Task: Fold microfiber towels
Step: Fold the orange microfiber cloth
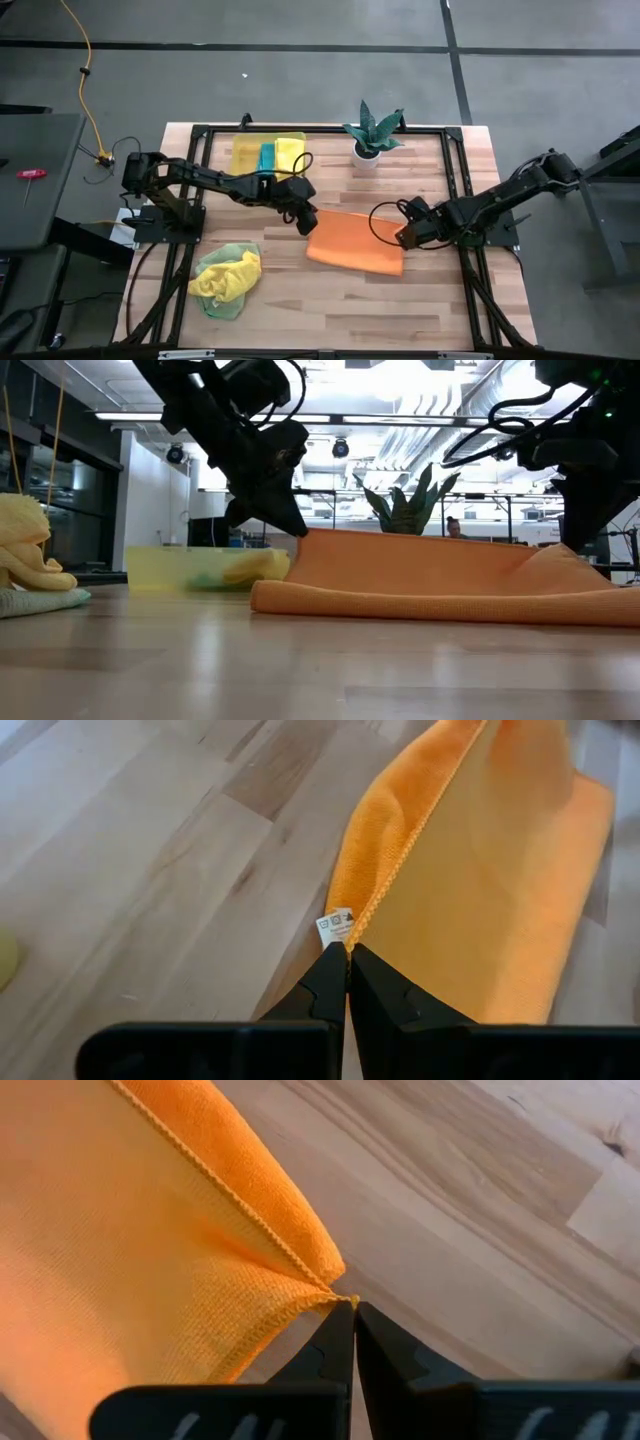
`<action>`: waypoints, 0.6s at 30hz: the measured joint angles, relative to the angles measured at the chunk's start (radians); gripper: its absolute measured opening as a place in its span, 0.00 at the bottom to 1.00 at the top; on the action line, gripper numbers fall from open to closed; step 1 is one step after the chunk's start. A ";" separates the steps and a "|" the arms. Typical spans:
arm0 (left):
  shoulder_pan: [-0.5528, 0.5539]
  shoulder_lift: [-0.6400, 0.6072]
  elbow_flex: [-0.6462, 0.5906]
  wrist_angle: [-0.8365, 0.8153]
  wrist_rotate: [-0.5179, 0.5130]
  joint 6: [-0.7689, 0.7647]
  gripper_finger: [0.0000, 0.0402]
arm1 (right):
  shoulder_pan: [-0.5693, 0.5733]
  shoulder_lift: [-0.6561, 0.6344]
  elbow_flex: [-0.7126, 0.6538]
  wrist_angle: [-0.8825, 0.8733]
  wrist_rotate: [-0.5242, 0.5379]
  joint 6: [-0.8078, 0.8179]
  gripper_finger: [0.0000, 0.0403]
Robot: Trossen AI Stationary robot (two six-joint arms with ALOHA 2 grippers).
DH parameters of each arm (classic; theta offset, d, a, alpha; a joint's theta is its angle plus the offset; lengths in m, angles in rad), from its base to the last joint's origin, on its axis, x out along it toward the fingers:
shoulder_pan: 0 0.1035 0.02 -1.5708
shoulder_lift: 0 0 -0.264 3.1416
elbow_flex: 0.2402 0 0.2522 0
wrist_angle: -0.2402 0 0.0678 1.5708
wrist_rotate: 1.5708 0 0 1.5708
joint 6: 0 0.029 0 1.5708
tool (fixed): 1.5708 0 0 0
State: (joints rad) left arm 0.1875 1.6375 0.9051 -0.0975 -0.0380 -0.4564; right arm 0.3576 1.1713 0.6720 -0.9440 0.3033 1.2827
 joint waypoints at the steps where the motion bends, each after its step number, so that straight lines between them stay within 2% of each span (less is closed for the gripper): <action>1: 0.000 0.000 0.000 0.000 0.000 0.000 0.00 | 0.000 0.000 0.000 0.000 -0.004 -0.001 0.00; 11: 0.000 0.001 0.000 0.034 -0.019 -0.002 0.00 | 0.000 0.000 0.000 -0.006 -0.023 -0.007 0.01; 14: 0.000 0.001 0.000 0.039 -0.020 -0.002 0.00 | 0.000 0.000 0.000 -0.017 -0.033 -0.007 0.06; 18: 0.000 0.001 -0.001 0.039 -0.020 -0.003 0.00 | 0.000 0.000 0.000 -0.027 -0.030 0.000 0.20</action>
State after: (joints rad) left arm 0.1875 1.6382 0.9043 -0.0586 -0.0582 -0.4591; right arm 0.3580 1.1717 0.6720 -0.9707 0.2729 1.2831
